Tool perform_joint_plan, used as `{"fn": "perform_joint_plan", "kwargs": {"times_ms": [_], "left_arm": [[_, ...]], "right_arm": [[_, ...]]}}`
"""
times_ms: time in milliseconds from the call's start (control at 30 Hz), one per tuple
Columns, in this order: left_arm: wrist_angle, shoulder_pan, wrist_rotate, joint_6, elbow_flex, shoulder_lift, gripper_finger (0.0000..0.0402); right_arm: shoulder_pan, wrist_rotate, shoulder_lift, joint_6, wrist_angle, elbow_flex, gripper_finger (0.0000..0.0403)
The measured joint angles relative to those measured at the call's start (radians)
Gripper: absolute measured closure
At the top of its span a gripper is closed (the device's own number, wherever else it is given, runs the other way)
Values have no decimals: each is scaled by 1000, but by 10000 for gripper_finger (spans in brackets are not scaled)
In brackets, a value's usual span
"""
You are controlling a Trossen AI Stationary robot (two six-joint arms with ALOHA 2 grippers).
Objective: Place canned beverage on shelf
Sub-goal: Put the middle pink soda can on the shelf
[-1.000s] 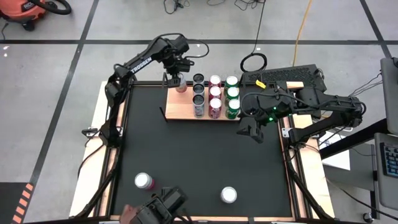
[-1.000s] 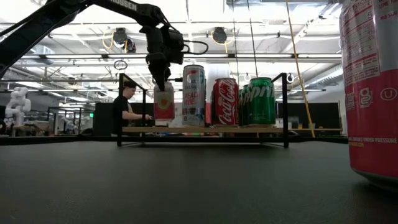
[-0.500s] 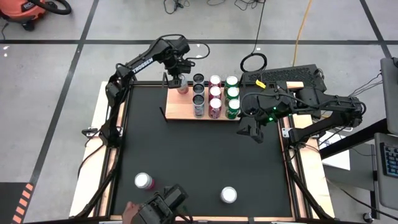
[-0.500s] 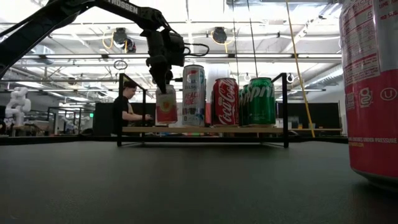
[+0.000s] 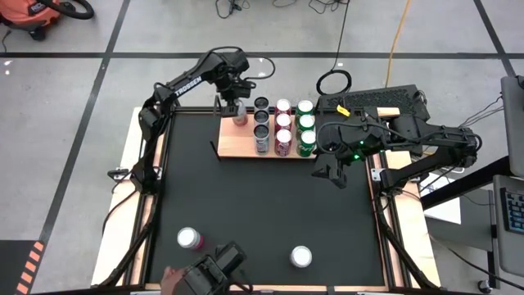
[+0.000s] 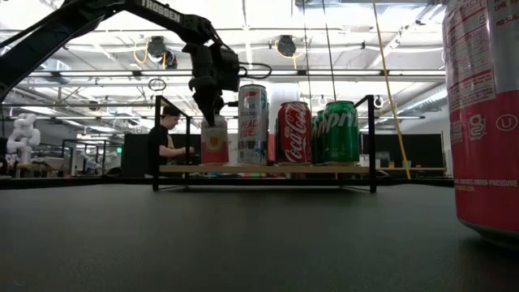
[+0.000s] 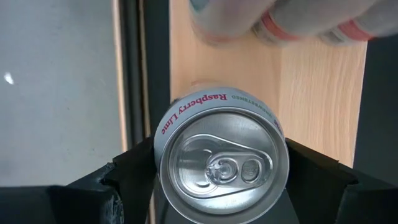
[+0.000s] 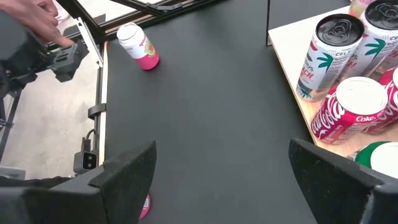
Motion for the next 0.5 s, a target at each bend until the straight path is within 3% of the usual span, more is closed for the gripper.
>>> {"fn": "perform_joint_plan", "kwargs": {"times_ms": [500], "left_arm": [[32,-3,-1,-7,-41,-4,113]], "right_arm": [[0,4,0,1,0,0,62]]}}
